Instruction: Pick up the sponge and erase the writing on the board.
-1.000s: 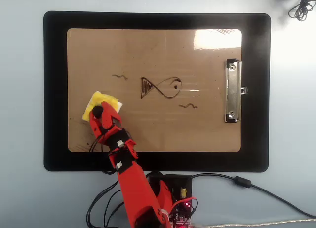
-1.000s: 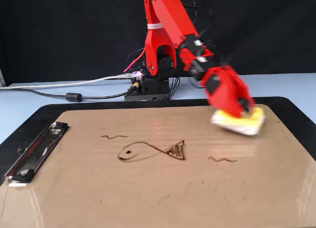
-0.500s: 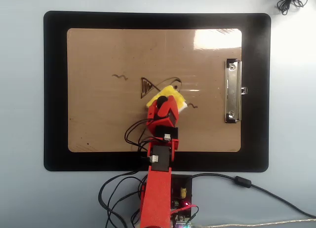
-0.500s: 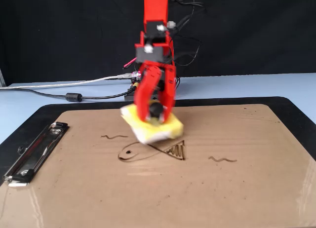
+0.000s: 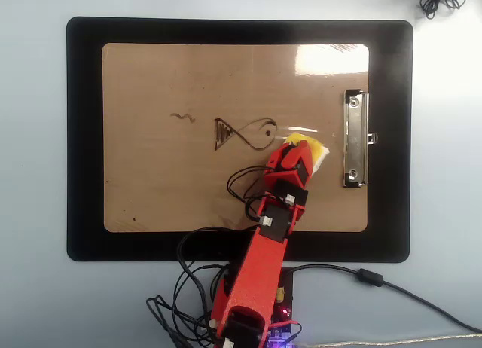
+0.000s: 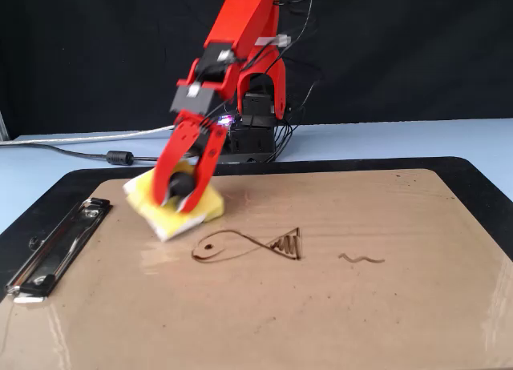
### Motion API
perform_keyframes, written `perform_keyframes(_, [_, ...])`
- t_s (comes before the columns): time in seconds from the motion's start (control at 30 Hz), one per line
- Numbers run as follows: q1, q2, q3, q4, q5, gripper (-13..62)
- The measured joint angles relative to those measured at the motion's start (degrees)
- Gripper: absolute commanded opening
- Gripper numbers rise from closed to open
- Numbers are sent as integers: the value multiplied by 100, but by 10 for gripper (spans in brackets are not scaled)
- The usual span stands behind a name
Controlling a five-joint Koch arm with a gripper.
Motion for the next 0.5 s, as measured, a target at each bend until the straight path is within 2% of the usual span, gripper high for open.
perform_keyframes(0.1, [44,536,650,-149,-9,-77])
perform_keyframes(0.2, [158,2188,2320,-105,-9,-77])
perform_keyframes(0.27, [141,2672,2698,123,-35,-77])
perform_keyframes(0.37, [79,2162,2224,9,-202,-77])
perform_keyframes(0.5, [-97,422,606,-686,-431,-77])
